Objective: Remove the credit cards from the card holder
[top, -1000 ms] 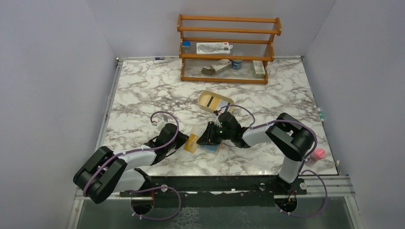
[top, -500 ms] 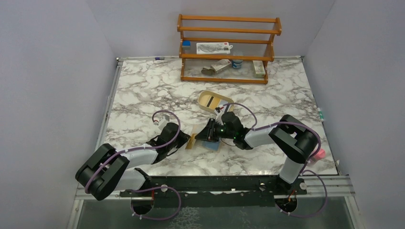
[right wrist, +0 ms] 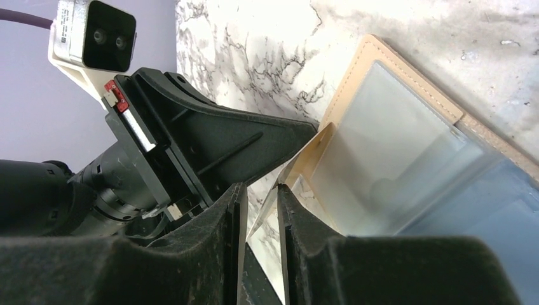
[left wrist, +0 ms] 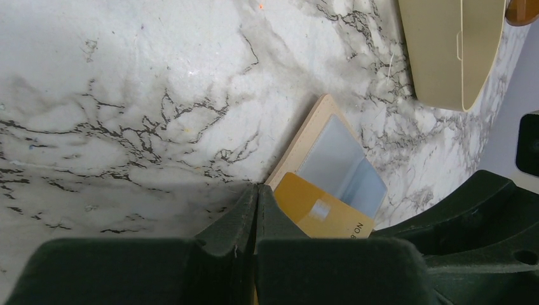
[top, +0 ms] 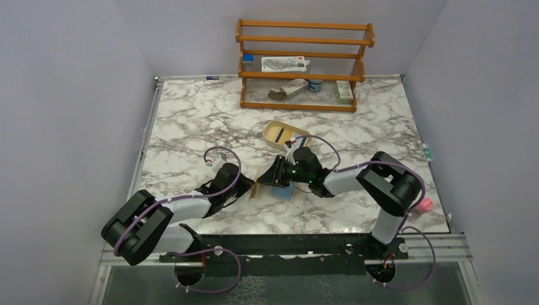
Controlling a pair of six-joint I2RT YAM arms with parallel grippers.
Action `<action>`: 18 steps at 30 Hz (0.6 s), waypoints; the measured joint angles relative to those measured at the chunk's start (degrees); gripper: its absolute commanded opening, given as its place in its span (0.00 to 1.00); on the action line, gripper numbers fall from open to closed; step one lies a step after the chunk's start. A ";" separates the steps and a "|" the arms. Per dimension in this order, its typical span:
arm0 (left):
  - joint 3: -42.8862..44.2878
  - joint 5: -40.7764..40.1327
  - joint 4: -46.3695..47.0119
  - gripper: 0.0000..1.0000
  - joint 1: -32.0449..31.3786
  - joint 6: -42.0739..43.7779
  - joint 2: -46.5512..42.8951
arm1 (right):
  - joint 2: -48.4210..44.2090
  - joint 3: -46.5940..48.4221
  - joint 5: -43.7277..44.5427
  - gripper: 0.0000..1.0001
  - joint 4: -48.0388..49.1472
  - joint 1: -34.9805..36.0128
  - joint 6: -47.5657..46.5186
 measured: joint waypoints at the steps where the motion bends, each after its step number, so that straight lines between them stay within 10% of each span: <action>1: 0.00 0.00 0.04 0.00 -0.04 -0.02 0.02 | 0.02 0.04 0.00 0.30 -0.26 0.00 0.00; 18: 0.11 0.04 1.11 0.00 -0.31 -0.13 0.87 | 4.28 5.92 -1.73 0.21 -10.78 0.00 -2.58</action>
